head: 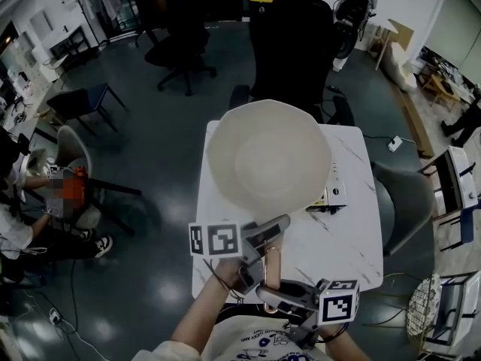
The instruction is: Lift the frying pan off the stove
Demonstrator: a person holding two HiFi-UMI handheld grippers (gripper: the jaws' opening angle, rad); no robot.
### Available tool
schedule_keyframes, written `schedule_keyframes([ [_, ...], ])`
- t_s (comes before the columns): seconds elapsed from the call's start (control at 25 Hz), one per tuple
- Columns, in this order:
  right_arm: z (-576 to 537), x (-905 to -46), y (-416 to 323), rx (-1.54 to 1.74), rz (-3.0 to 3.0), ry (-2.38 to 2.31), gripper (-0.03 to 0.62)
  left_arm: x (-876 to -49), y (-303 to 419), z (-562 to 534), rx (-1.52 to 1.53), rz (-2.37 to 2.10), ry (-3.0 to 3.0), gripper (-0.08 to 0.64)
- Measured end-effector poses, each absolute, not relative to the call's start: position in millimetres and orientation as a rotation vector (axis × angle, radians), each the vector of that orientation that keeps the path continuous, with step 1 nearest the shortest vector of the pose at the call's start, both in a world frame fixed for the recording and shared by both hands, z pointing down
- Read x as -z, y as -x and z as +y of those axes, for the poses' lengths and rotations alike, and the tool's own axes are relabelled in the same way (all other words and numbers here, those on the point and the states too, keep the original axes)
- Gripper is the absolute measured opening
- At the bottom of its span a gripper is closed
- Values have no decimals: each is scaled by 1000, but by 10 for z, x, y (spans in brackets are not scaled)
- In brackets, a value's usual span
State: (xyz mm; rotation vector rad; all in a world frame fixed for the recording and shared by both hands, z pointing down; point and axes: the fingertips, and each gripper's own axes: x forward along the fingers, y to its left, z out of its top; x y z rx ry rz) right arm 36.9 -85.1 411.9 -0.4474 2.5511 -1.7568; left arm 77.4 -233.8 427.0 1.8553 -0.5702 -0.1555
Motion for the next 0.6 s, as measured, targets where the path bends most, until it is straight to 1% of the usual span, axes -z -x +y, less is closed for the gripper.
schedule_keyframes([
  [0.6, -857, -4082, -326, 1757, 2572, 418, 150, -4259, -727, -2342, 165, -572, -1840, 195],
])
